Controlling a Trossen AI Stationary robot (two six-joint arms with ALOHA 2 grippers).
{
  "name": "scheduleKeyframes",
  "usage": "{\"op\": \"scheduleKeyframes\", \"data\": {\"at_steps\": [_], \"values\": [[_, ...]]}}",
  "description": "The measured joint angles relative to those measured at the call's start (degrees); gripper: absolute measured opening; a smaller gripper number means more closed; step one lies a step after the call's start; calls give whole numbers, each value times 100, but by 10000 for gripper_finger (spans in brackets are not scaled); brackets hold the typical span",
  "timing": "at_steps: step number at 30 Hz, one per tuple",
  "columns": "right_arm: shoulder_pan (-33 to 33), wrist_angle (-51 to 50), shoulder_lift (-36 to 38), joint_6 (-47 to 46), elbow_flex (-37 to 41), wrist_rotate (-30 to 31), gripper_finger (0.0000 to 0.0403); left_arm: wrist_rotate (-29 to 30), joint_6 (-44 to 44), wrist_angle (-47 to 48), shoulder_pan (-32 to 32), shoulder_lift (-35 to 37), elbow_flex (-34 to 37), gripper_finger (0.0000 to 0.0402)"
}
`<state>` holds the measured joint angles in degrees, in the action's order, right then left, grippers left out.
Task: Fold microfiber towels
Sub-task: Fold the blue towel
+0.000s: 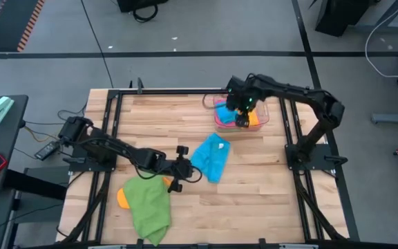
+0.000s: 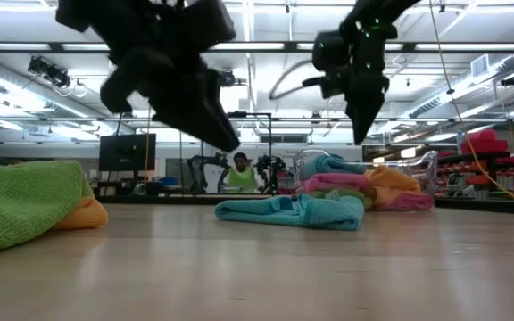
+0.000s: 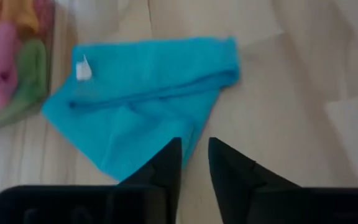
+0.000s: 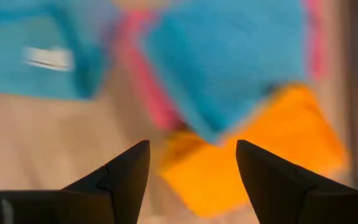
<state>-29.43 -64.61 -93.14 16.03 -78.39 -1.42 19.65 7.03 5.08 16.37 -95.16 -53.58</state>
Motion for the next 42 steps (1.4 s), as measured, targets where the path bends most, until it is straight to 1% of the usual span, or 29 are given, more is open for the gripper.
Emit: {"op": "scheduleKeyframes", "data": {"at_steps": [4, 11, 13, 17, 18, 20, 21, 23, 25, 27, 29, 31, 33, 37, 39, 42], "values": [[774, 281, 1, -414, 74, -147, 248, 1, -213, -6, -87, -180, 2, 110], [1992, 759, 0, -1113, 138, -172, 248, -16, -169, -166, -77, -331, 2, 127], [2297, 1281, 4, -1346, 208, -164, 248, -33, -153, -269, -77, -386, -1, 135], [2959, 2549, 3, -1208, 633, -133, 248, -37, -130, -376, -109, -608, 4, 148], [3081, 2872, 0, -1200, 740, -39, 248, -47, -121, -417, -132, -637, -2, 151], [3276, 3464, 2, -1259, 965, 347, 248, -41, -123, -505, -222, -685, -1, 153], [3322, 3790, 2, -1313, 1093, 528, 248, -42, -133, -633, -283, -735, -13, 153], [3387, 4080, 2, -1461, 1313, 680, 248, 2, -151, -543, -408, -774, 2, 150], [3425, 4298, 2, -1687, 1522, 697, 248, 4, -159, -638, -536, -859, -4, 144], [3430, 4409, 2, -1986, 1771, 693, 248, -29, -165, -536, -638, -889, 5, 140], [3439, 4582, 2, -2214, 2083, 694, 248, -289, -182, -665, -721, -1019, -13, 136], [3481, 4813, 0, -2352, 2372, 756, 248, -493, -188, -561, -761, -1074, 11, 136], [3558, 5111, 0, -2358, 2616, 971, 248, -539, -185, -650, -756, -1154, -2, 138], [3548, 5658, -2, -2180, 3039, 1675, 248, -537, -166, -656, -742, -1169, -4, 143], [3458, 6172, -2, -2016, 3188, 1803, 248, -548, -184, -662, -742, -1169, -4, 144], [3305, 6713, -2, -1820, 3420, 1807, 248, -552, -182, -664, -742, -1169, -4, 140]]}}
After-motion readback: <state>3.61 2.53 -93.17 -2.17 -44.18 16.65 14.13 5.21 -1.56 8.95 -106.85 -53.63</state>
